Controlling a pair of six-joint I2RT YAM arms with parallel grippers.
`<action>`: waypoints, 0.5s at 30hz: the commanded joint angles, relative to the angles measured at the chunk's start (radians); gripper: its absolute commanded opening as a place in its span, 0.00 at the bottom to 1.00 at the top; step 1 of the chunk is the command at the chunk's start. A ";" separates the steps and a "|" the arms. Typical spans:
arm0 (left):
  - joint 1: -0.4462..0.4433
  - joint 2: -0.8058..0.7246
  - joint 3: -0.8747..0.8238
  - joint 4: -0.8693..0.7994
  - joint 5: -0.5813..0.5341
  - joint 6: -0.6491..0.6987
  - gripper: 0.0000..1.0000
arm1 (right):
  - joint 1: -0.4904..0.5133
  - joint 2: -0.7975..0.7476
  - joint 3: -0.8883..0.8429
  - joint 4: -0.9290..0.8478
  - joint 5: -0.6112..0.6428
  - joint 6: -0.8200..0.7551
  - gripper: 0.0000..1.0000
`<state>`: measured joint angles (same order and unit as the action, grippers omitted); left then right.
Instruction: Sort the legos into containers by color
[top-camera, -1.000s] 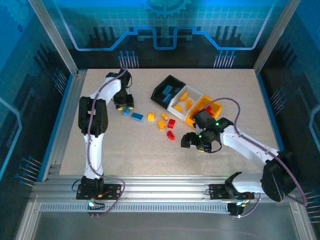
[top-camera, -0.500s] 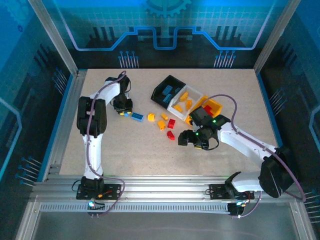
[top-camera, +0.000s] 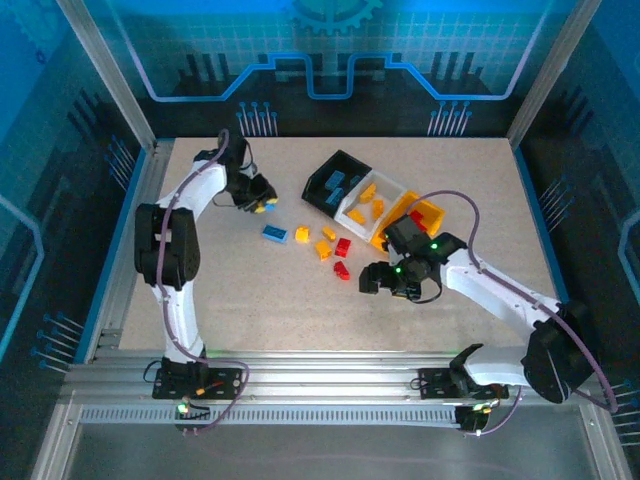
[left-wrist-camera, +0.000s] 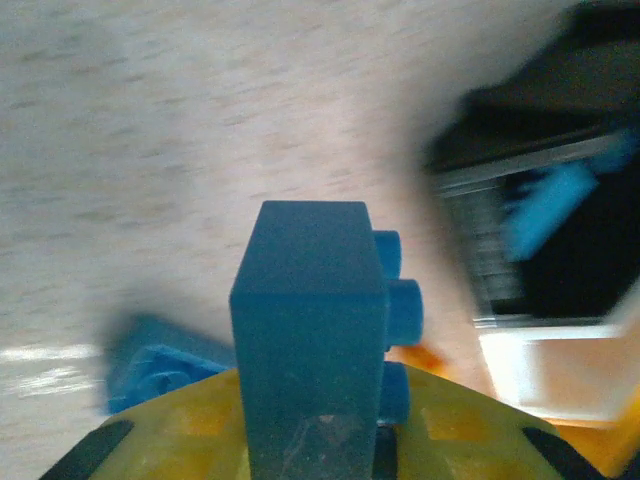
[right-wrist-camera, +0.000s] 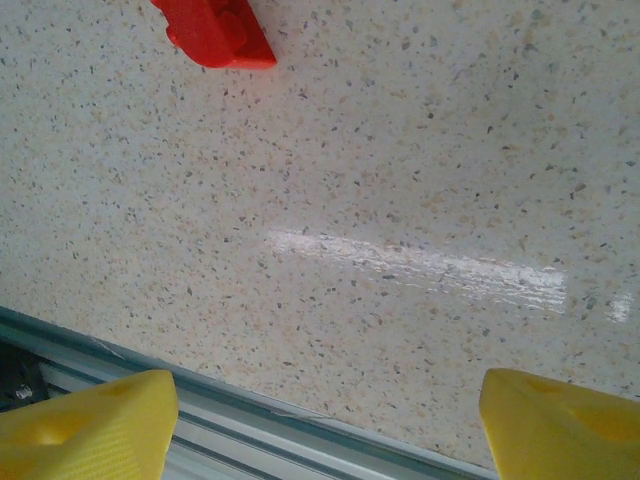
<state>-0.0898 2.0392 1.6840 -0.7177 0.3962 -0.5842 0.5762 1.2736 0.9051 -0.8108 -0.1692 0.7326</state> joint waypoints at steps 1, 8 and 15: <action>-0.023 -0.025 0.001 0.216 0.213 -0.235 0.27 | -0.017 -0.037 -0.020 0.002 -0.013 -0.008 0.81; -0.106 0.094 0.176 0.351 0.265 -0.418 0.27 | -0.045 -0.103 -0.068 -0.001 -0.010 0.002 0.81; -0.174 0.290 0.417 0.322 0.249 -0.476 0.28 | -0.070 -0.158 -0.091 -0.023 -0.007 0.003 0.81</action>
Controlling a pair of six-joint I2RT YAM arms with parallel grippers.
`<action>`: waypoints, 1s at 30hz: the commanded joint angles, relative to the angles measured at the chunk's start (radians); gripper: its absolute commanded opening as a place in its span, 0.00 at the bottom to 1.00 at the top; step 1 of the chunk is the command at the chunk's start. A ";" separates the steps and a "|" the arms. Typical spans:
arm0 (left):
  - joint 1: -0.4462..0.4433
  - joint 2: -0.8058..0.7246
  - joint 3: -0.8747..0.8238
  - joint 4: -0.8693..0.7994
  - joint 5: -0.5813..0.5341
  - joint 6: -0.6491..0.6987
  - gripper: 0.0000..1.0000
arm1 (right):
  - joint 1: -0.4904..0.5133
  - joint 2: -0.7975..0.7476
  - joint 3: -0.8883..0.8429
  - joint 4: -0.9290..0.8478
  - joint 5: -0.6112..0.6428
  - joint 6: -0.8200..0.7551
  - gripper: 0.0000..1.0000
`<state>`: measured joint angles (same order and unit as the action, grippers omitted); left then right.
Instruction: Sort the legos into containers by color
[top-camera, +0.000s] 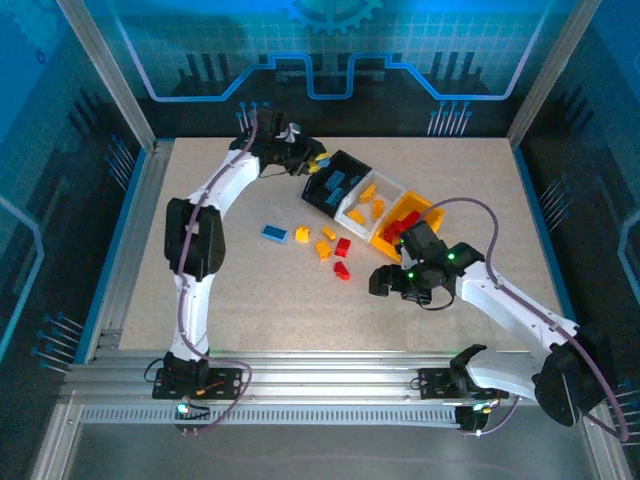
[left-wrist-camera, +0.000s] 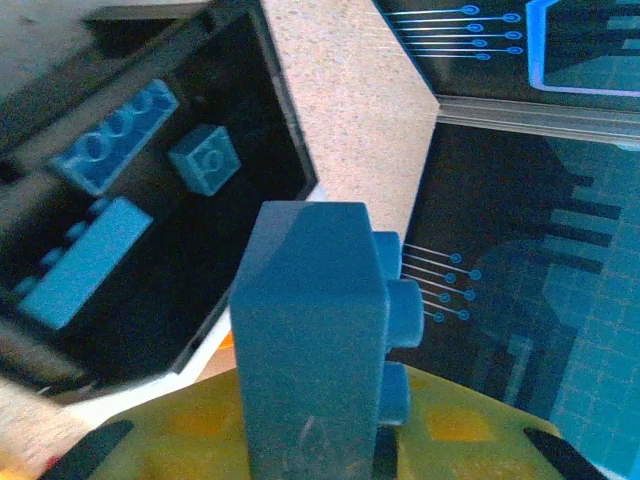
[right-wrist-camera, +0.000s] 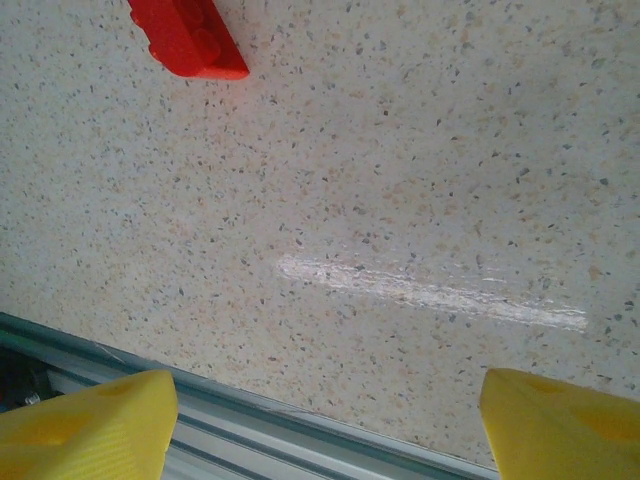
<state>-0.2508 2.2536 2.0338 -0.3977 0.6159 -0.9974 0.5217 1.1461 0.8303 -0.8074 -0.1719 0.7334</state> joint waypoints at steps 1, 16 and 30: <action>-0.020 0.102 0.096 -0.004 0.027 -0.069 0.28 | -0.018 -0.037 -0.019 -0.031 -0.004 0.001 0.81; -0.044 0.225 0.179 -0.021 0.022 -0.092 0.37 | -0.055 -0.118 -0.062 -0.078 0.005 0.017 0.81; -0.041 0.192 0.153 -0.049 0.021 -0.057 0.50 | -0.055 -0.132 -0.072 -0.072 0.003 0.037 0.81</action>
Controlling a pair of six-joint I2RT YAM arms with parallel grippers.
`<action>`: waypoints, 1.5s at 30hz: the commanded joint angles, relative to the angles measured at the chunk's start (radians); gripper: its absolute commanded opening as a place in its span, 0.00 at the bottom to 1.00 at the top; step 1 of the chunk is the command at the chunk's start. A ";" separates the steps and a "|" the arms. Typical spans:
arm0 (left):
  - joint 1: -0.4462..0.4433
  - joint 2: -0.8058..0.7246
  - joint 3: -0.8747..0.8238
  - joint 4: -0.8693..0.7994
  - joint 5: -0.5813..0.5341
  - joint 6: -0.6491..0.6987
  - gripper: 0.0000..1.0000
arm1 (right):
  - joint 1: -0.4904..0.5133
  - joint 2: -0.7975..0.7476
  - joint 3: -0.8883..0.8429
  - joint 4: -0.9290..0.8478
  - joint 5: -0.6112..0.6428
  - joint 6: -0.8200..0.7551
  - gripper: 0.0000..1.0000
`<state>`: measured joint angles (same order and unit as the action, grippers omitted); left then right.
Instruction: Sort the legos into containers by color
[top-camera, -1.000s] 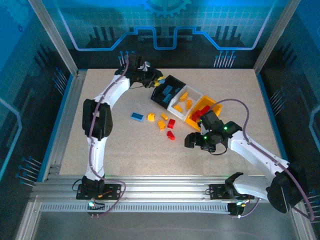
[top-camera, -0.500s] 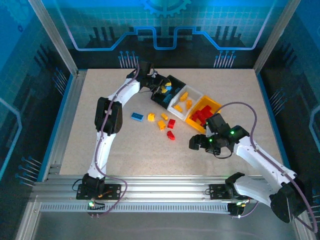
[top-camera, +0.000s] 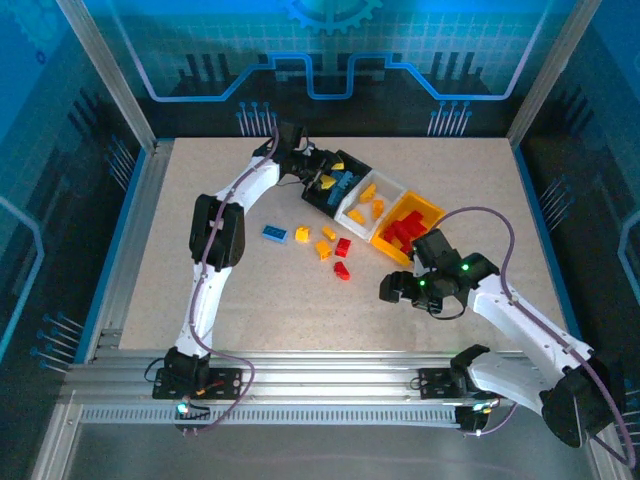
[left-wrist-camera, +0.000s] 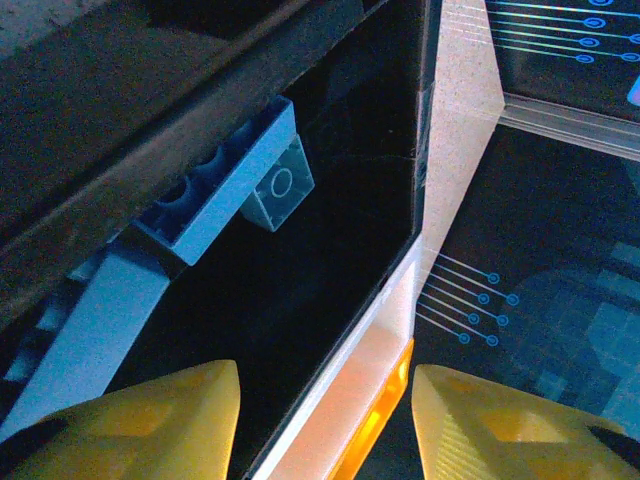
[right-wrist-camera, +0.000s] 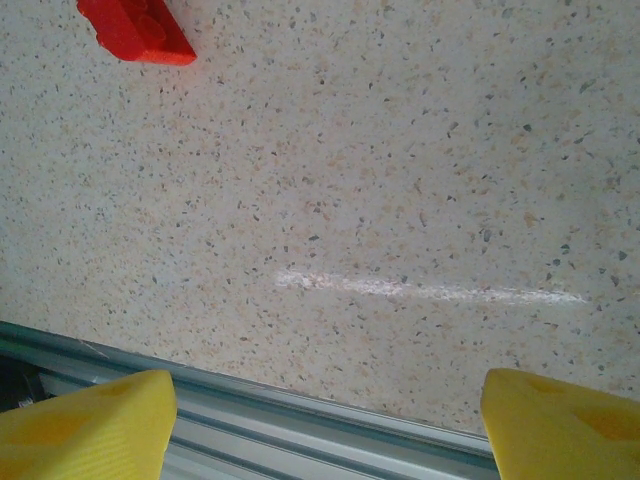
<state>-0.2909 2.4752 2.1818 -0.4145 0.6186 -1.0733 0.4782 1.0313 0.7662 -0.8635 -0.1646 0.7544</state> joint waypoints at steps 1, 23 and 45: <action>-0.001 -0.038 -0.001 -0.032 0.018 0.021 0.50 | -0.012 -0.018 -0.009 -0.014 -0.004 0.018 0.81; 0.104 -0.543 -0.517 -0.586 -0.469 0.343 0.99 | 0.071 0.204 0.095 0.118 -0.056 -0.020 0.81; 0.059 -0.478 -0.648 -0.448 -0.540 -0.417 0.99 | 0.101 0.219 0.119 0.132 -0.036 -0.050 0.81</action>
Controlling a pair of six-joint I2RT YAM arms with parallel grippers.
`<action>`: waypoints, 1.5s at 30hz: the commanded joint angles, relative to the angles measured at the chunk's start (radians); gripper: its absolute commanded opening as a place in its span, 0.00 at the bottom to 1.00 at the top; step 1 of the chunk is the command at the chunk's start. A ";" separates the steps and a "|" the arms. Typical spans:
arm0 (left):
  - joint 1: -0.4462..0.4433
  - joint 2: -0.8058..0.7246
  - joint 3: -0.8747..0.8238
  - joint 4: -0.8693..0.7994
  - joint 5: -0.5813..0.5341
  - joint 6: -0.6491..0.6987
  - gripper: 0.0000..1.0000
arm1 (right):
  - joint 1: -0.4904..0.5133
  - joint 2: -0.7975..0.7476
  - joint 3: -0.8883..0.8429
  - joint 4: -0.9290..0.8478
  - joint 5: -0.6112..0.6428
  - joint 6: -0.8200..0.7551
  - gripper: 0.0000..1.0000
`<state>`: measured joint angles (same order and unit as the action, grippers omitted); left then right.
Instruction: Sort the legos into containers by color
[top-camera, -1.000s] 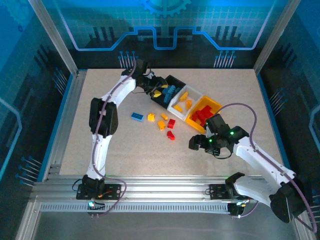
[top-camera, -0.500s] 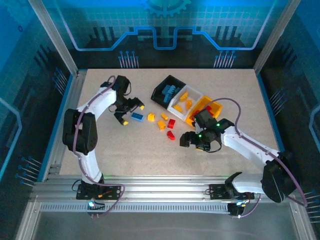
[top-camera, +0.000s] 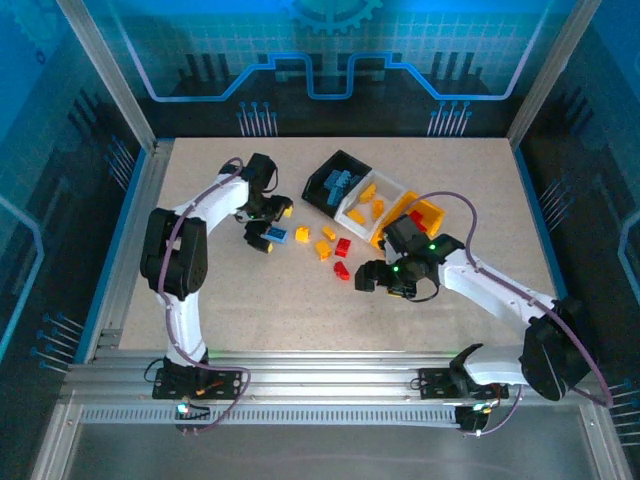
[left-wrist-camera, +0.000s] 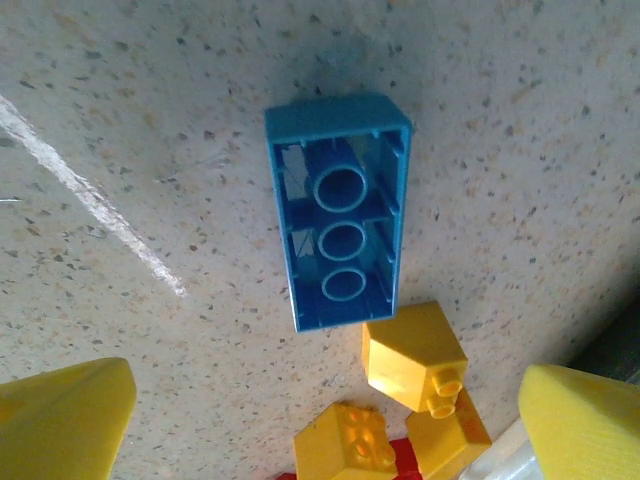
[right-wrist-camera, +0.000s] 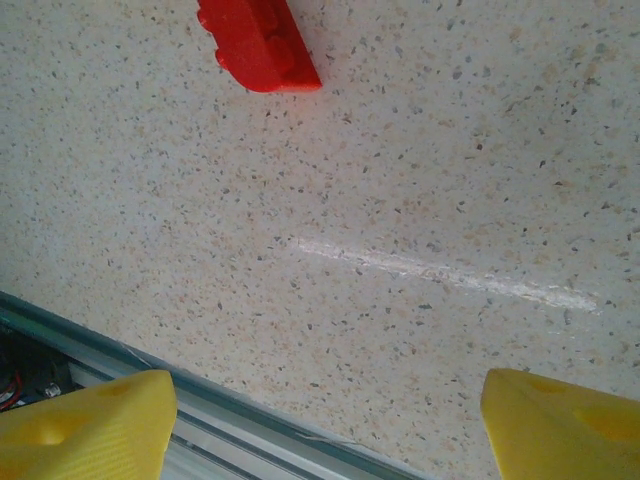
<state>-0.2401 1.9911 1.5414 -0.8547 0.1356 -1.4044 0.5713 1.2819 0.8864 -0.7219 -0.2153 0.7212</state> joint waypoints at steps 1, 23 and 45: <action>0.011 0.001 -0.019 0.007 -0.063 -0.101 0.99 | 0.006 -0.035 -0.001 -0.012 0.016 -0.017 0.81; 0.032 0.096 0.039 -0.003 -0.065 -0.066 0.92 | -0.014 -0.089 -0.054 -0.042 0.031 -0.011 0.82; 0.032 0.117 -0.032 0.045 -0.036 -0.076 0.72 | -0.028 -0.135 -0.084 -0.058 0.037 0.003 0.82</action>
<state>-0.2131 2.0960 1.5330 -0.8036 0.0834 -1.4685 0.5533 1.1694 0.8177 -0.7605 -0.1871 0.7177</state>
